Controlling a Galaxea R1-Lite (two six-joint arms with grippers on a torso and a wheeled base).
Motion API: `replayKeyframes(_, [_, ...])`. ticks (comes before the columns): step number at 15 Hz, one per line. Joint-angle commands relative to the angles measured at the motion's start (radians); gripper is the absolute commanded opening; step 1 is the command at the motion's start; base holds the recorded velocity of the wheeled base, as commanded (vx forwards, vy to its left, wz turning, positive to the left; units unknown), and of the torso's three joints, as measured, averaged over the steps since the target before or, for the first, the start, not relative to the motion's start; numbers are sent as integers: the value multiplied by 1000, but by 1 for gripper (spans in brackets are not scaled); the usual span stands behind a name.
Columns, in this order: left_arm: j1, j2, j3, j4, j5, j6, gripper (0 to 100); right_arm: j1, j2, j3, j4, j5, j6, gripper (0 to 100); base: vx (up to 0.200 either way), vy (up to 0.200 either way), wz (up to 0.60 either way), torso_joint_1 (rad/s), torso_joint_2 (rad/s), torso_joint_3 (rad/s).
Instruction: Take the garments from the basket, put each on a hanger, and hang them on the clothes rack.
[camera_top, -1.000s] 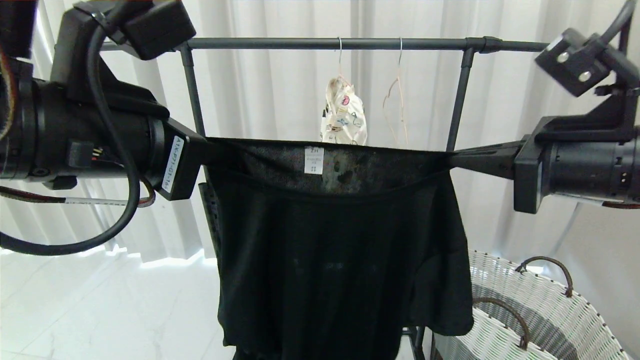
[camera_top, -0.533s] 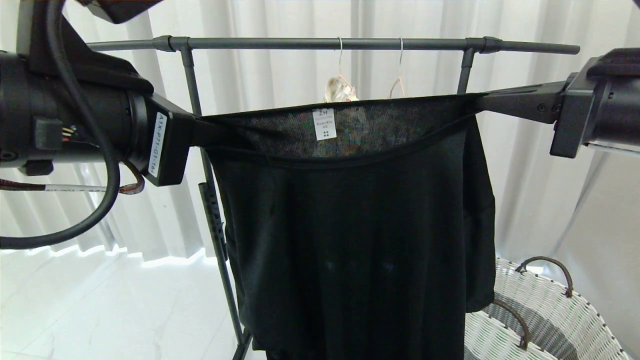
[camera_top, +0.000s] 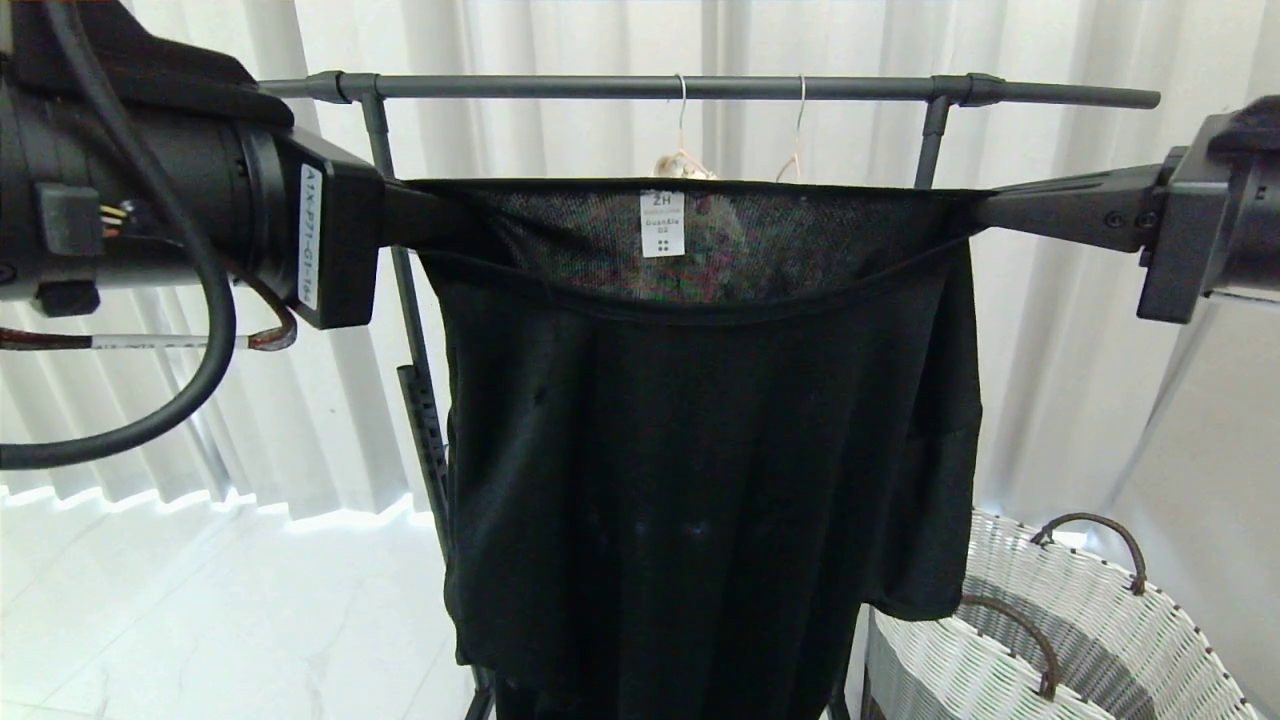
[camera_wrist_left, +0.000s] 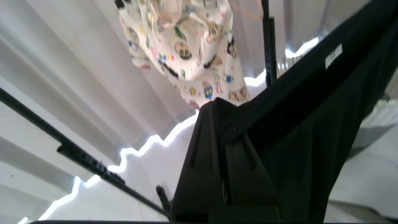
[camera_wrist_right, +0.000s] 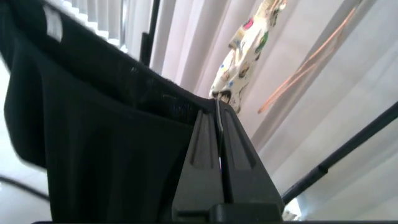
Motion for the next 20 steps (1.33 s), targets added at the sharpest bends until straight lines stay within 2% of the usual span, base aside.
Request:
replayKeyframes(1, [0,23,-1,-35,0,0,0,10,-47,0,51,6,-1,0,0,0,0,0,0,0])
replayKeyframes(6, [0,107,-6,-189,0,34,0,169,-144,-4,228,35,4,0,0,0,0,0,0,0])
replayKeyframes(7, [-3,115,-7,-206,0,35,0,186,-148,-3,239,35,4,0,0,0,0,0,0,0])
replayKeyframes(9, [-30,143,-7,-269,0,35,0,280,-155,-3,256,34,5,0,0,0,0,0,0,0])
replayKeyframes(11, [-50,147,-7,-276,0,35,0,336,-148,-1,256,34,7,0,0,0,0,0,0,0])
replayKeyframes(18, [-56,140,0,-275,2,37,0,359,-142,2,256,29,7,0,0,0,0,0,0,0])
replayKeyframes(20, [-56,118,16,-275,6,35,0,335,-138,5,250,23,5,0,0,0,0,0,0,0])
